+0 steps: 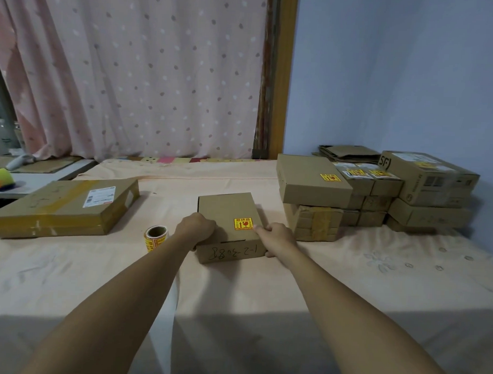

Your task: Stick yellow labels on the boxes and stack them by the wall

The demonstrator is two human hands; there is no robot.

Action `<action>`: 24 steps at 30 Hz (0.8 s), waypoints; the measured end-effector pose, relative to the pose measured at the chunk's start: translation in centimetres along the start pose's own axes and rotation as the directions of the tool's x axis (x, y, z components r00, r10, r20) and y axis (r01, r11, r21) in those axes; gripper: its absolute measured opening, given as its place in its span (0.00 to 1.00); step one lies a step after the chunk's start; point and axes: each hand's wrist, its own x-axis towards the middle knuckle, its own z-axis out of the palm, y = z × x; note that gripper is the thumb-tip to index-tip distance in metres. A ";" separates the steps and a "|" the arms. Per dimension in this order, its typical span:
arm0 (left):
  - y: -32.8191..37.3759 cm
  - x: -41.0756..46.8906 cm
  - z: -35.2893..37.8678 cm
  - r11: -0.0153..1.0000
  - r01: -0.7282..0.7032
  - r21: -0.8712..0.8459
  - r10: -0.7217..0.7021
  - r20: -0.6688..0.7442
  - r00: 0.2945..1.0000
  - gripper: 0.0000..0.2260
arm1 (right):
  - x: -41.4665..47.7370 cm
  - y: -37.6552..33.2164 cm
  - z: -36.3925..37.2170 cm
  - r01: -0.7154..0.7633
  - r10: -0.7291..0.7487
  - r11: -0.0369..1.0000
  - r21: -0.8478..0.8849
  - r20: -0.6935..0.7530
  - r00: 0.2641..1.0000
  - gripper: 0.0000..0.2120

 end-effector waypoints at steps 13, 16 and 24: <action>2.6 -1.8 -4.0 0.702 -0.298 -0.646 0.020 -0.401 0.916 0.12 | -0.9 -8.3 -2.9 0.377 -0.311 0.912 0.165 -0.321 0.894 0.22; 5.0 -2.8 -4.4 0.639 -0.447 -0.626 0.163 -0.457 0.874 0.11 | -0.7 -9.7 -5.3 0.356 -0.288 0.931 0.084 -0.431 0.855 0.25; 14.0 -3.1 -2.6 0.536 -0.603 -0.591 0.460 -0.394 0.796 0.11 | 1.0 -7.2 -14.6 0.206 -0.135 0.977 0.047 -0.613 0.779 0.19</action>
